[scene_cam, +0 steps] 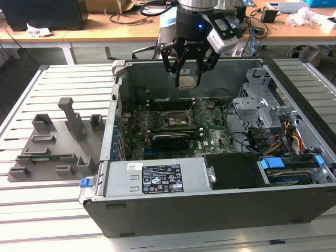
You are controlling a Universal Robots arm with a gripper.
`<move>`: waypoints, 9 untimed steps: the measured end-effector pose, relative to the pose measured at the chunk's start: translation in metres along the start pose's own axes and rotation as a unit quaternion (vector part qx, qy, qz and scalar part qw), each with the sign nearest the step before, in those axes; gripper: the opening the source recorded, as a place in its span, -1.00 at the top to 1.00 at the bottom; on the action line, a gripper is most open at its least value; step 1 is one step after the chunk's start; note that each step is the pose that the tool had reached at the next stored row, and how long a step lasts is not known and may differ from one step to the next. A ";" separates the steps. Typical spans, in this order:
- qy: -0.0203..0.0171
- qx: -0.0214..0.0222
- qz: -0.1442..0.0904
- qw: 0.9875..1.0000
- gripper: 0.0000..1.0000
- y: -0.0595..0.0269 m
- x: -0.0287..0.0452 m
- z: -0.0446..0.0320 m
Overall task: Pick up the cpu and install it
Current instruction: 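Pick up the cpu and move it towards the insertion slot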
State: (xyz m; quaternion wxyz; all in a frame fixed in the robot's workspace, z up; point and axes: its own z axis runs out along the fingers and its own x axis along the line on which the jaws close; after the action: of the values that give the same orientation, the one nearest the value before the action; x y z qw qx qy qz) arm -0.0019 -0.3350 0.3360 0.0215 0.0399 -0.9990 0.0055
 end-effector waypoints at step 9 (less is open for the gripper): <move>0.000 0.000 0.000 1.000 -0.09 0.0001 -0.0008 0.0199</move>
State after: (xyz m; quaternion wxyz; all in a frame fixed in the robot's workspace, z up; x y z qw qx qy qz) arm -0.0020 -0.3350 0.3160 0.0218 0.0399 -0.9990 0.0056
